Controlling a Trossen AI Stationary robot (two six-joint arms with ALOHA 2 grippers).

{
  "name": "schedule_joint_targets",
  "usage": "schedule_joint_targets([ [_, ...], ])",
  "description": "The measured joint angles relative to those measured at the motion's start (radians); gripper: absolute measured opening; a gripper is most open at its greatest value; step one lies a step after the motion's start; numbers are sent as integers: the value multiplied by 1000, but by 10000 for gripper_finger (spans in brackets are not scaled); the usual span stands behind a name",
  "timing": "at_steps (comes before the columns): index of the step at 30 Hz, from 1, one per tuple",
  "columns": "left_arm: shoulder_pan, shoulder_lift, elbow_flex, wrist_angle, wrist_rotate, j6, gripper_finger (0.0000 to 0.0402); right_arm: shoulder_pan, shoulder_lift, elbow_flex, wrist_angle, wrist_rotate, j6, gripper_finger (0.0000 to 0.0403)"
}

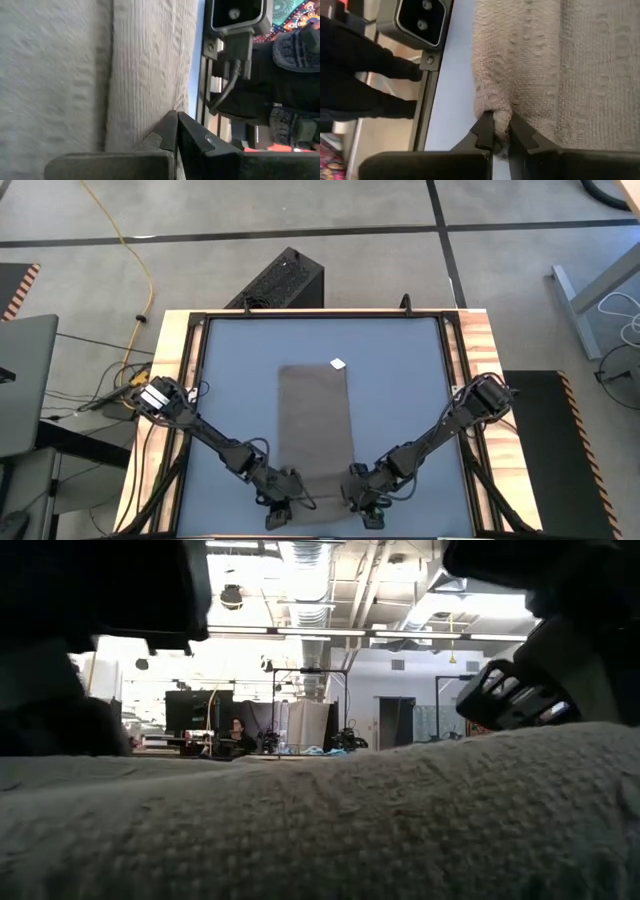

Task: Roll towel
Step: Roll the grey towel

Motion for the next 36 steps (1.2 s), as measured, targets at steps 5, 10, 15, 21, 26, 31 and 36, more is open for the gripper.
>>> schedule_joint_targets([
  [5, -36, 0, 0, 1, -8, -8, 0, 4, -2, -84, 160, -19, 127, 41],
  [10, -82, -20, -2, 69, -247, 108, 0, 22, 0, -251, 528, 3, 304, 41],
  [15, -116, -89, 0, 20, -419, 233, 0, 22, 2, -316, 681, 25, 359, 41],
  [21, -153, -159, 0, -33, -426, 309, 0, 21, 2, -315, 684, 36, 367, 41],
  [26, -215, -191, 28, -203, -479, 344, 0, 21, 2, -315, 691, 40, 385, 41],
  [31, -282, -206, 189, -499, -608, 493, 0, 20, 2, -315, 696, 45, 417, 46],
  [36, -289, -199, 246, -578, -630, 784, 1, 19, 2, -315, 702, 50, 423, 46],
])
